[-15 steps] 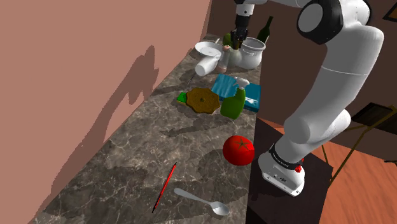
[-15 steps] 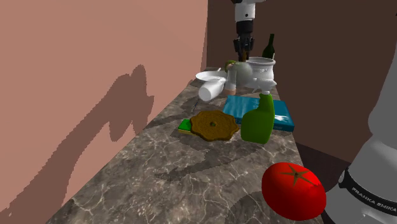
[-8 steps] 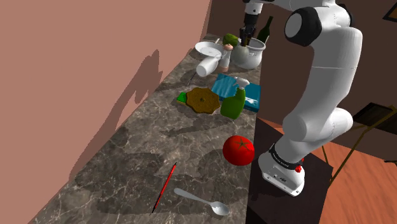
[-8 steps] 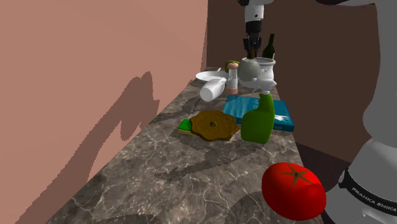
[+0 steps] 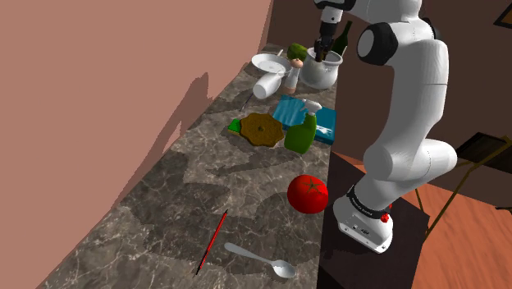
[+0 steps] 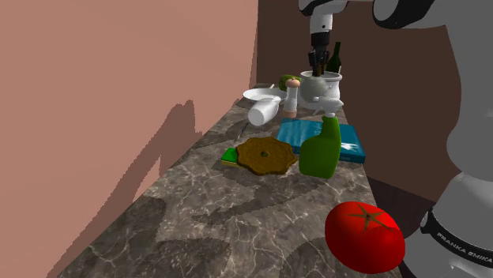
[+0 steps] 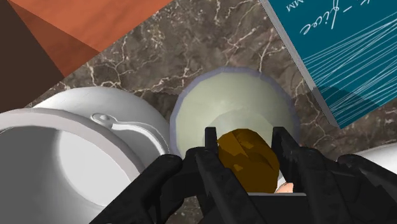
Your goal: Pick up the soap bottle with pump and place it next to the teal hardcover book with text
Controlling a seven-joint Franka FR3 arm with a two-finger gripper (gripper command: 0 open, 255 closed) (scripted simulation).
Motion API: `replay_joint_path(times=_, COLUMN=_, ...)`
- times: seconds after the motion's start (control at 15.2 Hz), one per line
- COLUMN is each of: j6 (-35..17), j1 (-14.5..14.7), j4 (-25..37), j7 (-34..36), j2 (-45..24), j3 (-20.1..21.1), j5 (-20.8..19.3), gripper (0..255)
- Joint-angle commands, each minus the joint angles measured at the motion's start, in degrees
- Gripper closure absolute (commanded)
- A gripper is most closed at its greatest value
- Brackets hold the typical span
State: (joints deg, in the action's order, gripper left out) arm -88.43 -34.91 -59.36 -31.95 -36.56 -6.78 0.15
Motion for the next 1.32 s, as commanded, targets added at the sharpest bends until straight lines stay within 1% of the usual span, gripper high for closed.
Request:
replay_joint_path(times=0.0, j6=-1.9, j1=0.1, j4=-2.2, j7=0.1, j2=0.3, j3=0.0, j5=0.0, gripper=255)
replay_joint_path(times=0.73, j6=-10.4, j1=0.4, j4=-10.8, j7=0.4, j2=0.4, j3=0.1, j5=0.0, gripper=255)
replay_joint_path(times=1.25, j6=-10.6, j1=0.4, j4=-10.9, j7=0.4, j2=0.4, j3=0.1, j5=0.0, gripper=255)
